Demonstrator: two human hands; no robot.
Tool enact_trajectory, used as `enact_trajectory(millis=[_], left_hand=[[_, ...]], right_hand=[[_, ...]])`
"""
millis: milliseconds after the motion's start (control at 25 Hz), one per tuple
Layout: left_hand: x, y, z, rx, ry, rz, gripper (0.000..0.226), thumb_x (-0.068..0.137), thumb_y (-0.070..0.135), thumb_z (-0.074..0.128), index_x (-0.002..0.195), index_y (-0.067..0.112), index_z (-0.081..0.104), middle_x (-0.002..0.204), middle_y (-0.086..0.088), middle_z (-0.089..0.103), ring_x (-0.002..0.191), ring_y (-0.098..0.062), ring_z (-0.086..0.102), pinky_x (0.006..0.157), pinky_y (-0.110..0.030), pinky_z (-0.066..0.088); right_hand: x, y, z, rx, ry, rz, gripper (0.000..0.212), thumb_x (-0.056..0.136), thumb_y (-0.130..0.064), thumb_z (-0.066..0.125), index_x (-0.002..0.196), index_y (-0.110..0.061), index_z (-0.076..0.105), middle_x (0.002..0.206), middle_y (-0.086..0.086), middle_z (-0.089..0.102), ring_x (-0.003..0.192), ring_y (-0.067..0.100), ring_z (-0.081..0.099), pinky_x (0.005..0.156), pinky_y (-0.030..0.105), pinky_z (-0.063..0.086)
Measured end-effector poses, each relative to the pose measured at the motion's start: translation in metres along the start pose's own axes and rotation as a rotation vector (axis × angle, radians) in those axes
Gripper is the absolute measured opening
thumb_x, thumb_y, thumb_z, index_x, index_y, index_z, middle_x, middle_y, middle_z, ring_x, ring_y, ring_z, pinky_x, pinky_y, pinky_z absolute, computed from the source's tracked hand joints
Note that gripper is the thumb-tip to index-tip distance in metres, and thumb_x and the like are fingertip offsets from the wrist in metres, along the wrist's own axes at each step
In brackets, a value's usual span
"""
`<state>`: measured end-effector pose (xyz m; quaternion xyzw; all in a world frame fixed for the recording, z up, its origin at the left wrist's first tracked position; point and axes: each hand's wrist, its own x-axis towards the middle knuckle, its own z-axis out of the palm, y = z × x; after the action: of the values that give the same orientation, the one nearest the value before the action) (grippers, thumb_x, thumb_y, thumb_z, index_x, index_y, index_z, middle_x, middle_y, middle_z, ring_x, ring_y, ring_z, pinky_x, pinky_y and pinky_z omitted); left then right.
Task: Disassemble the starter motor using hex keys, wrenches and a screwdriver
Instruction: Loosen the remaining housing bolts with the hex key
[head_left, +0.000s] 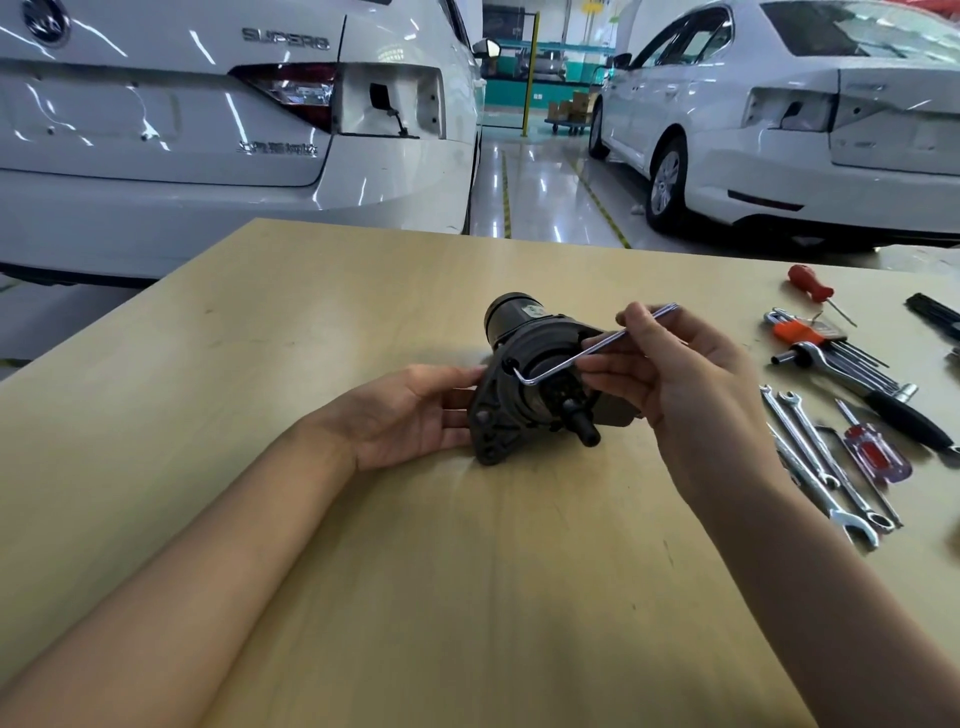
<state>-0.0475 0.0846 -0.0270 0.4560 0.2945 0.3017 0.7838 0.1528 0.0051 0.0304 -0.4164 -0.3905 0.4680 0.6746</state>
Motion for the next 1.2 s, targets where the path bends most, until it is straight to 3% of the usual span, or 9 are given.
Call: enact_trajectory(millis=[560, 760, 920, 1000, 1120, 1200], left_hand=[[0.000, -0.002, -0.001, -0.020, -0.012, 0.005, 0.031, 0.085, 0.019, 0.056, 0.110, 0.006, 0.067, 0.095, -0.008, 0.071, 0.079, -0.017, 0.068, 0.075, -0.030, 0.058], [0.000, -0.003, -0.002, -0.015, -0.016, 0.016, 0.030, 0.084, 0.019, 0.056, 0.107, 0.006, 0.069, 0.096, -0.009, 0.071, 0.079, -0.017, 0.068, 0.075, -0.030, 0.058], [0.000, -0.002, -0.001, -0.029, -0.002, 0.018, 0.031, 0.084, 0.018, 0.056, 0.110, 0.004, 0.066, 0.094, -0.010, 0.071, 0.077, -0.017, 0.069, 0.073, -0.030, 0.058], [0.000, -0.002, 0.000, -0.018, 0.017, 0.010, 0.033, 0.083, 0.019, 0.056, 0.111, 0.003, 0.065, 0.095, -0.010, 0.071, 0.079, -0.018, 0.069, 0.076, -0.030, 0.058], [-0.002, 0.000, 0.002, -0.014, 0.054, -0.012, 0.033, 0.087, 0.028, 0.050, 0.098, 0.007, 0.073, 0.095, -0.014, 0.070, 0.083, -0.023, 0.068, 0.081, -0.035, 0.058], [-0.006, 0.003, -0.001, -0.078, 0.087, -0.009, 0.046, 0.095, 0.034, 0.036, 0.093, 0.007, 0.073, 0.094, -0.018, 0.070, 0.087, -0.029, 0.067, 0.082, -0.041, 0.056]], right_hand=[[-0.003, 0.004, -0.001, -0.009, 0.000, -0.038, 0.015, 0.093, -0.014, 0.059, 0.081, -0.005, 0.056, 0.068, 0.009, 0.070, 0.067, 0.021, 0.073, 0.062, 0.022, 0.056], [0.004, -0.007, 0.010, -0.098, -0.014, -0.080, 0.005, 0.088, -0.006, 0.065, 0.087, -0.003, 0.061, 0.070, 0.008, 0.069, 0.067, 0.020, 0.073, 0.062, 0.021, 0.056], [0.009, -0.020, 0.034, -0.433, -0.099, -0.296, 0.014, 0.085, 0.000, 0.067, 0.098, -0.006, 0.064, 0.071, 0.009, 0.068, 0.057, 0.015, 0.070, 0.057, 0.028, 0.059], [0.010, -0.023, 0.049, -0.686, -0.166, -0.445, 0.018, 0.086, -0.005, 0.067, 0.103, -0.011, 0.067, 0.071, 0.004, 0.069, 0.056, 0.012, 0.069, 0.062, 0.036, 0.059], [0.008, -0.024, 0.073, -1.118, -0.341, -0.675, 0.019, 0.089, -0.014, 0.063, 0.106, -0.010, 0.071, 0.081, 0.007, 0.072, 0.075, 0.023, 0.067, 0.073, 0.038, 0.053], [0.001, -0.018, 0.087, -1.364, -0.508, -0.741, 0.018, 0.091, -0.017, 0.058, 0.102, -0.012, 0.071, 0.089, 0.006, 0.067, 0.084, 0.027, 0.062, 0.070, 0.036, 0.048]])
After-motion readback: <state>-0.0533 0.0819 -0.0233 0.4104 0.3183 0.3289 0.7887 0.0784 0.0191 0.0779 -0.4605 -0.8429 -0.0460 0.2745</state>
